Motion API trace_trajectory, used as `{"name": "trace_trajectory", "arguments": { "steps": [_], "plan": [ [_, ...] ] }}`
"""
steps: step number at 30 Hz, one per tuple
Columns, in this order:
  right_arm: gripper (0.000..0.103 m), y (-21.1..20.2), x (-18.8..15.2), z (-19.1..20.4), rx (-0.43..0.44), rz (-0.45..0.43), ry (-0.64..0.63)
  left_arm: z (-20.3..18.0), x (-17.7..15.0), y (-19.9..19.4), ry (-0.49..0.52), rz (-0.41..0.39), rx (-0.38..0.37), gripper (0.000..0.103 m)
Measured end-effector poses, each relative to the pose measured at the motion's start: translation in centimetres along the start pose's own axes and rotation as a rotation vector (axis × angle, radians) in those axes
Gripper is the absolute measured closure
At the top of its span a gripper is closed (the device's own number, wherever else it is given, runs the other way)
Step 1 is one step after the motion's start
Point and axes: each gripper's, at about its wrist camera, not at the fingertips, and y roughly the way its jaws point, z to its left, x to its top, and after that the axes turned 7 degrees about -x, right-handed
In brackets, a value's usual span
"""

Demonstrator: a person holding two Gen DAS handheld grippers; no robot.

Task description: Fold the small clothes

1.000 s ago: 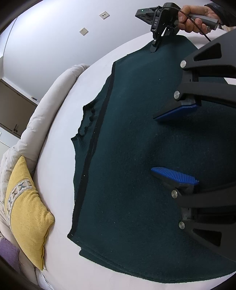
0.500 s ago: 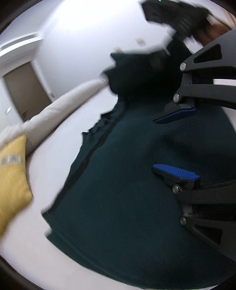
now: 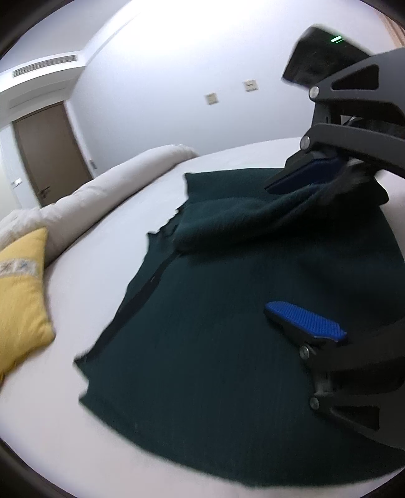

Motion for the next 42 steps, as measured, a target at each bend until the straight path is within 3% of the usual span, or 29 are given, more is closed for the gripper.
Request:
{"name": "trace_trajectory", "arguments": {
  "steps": [1, 5, 7, 8, 13, 16, 18, 21, 25, 28, 31, 42],
  "plan": [
    [0.038, -0.9, -0.8, 0.1, 0.012, -0.02, -0.016, -0.3, 0.0, 0.6, 0.007, 0.014, 0.009, 0.027],
    [0.038, -3.8, -4.5, -0.3, 0.046, -0.055, -0.069, -2.0, 0.5, 3.2, 0.026, 0.055, 0.047, 0.027],
    [0.038, -5.3, -6.1, -1.1, 0.113, -0.061, -0.065, -2.7, 0.5, 3.8, 0.036, 0.071, 0.05, 0.028],
    [0.038, -6.5, -7.3, -1.8, 0.166, -0.071, -0.064, -3.3, 0.4, 4.4, 0.051, 0.082, 0.058, 0.03],
    [0.038, -10.1, -11.8, -6.6, 0.223, -0.118, 0.012, -4.1, 0.3, 6.6, 0.066, 0.106, 0.118, 0.041],
    [0.038, -11.5, -13.3, -10.2, 0.252, -0.149, 0.12, -3.9, 0.5, 6.8, 0.058, 0.105, 0.136, 0.056],
    [0.038, -11.7, -13.7, -12.0, 0.222, -0.159, 0.19, -3.5, 0.7, 6.7, 0.058, 0.111, 0.151, 0.072],
    [0.038, -11.0, -13.2, -12.6, 0.149, -0.151, 0.222, -2.8, 0.9, 6.3, 0.04, 0.111, 0.138, 0.084],
    [0.038, -9.3, -11.7, -12.7, 0.003, -0.163, 0.257, -3.0, 1.0, 5.3, 0.046, 0.099, 0.127, 0.088],
    [0.038, -7.7, -10.0, -12.2, -0.099, -0.165, 0.226, -2.9, 1.4, 3.8, 0.046, 0.094, 0.107, 0.089],
    [0.038, -6.3, -8.4, -9.9, -0.123, -0.159, 0.132, -2.4, 2.3, 1.9, 0.05, 0.081, 0.096, 0.09],
    [0.038, -5.7, -6.8, 1.7, -0.124, -0.196, -0.159, -0.1, 6.7, -6.0, 0.083, 0.003, 0.143, 0.091]
  ]
}}
